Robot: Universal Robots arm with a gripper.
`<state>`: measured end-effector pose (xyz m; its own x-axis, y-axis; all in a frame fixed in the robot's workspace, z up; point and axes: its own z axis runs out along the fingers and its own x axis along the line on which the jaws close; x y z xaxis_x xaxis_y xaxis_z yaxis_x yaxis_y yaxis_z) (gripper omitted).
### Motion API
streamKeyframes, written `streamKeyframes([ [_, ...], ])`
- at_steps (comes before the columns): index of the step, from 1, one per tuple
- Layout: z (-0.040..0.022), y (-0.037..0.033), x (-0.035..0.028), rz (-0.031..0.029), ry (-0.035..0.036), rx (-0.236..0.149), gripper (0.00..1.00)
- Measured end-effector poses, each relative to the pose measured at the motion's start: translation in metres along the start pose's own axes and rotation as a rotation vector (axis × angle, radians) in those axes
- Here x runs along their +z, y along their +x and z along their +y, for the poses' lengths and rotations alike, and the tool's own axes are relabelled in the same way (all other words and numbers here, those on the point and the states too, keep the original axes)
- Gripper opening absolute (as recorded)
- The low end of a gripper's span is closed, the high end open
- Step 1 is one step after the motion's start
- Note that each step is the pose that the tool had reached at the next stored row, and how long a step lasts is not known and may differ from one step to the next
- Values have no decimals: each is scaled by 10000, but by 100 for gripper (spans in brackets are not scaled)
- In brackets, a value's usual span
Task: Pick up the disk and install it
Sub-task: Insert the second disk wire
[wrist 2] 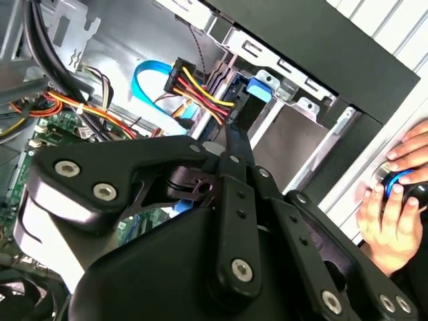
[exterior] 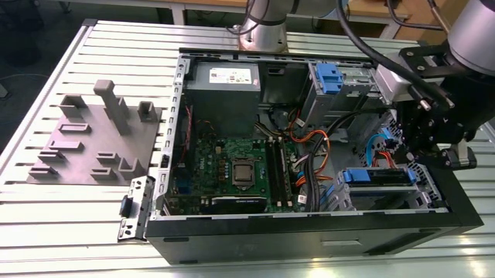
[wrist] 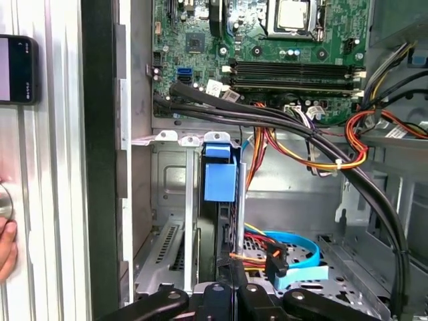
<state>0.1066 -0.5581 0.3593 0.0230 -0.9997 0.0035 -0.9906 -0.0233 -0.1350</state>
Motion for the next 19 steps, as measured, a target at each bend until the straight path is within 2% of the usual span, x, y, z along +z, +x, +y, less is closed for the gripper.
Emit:
streamKeyframes([
  [6, 1, 0, -92, -22, -24, 3, 11],
  [7, 0, 0, -94, -40, -60, 5, 11],
  [10, 0, 0, -96, -89, -240, 12, 11],
  [12, 0, 0, -100, -105, -318, 14, 11],
  [15, -5, -10, -132, -108, -391, 15, 11],
  [19, -9, -44, -155, -109, -426, 16, 11],
])
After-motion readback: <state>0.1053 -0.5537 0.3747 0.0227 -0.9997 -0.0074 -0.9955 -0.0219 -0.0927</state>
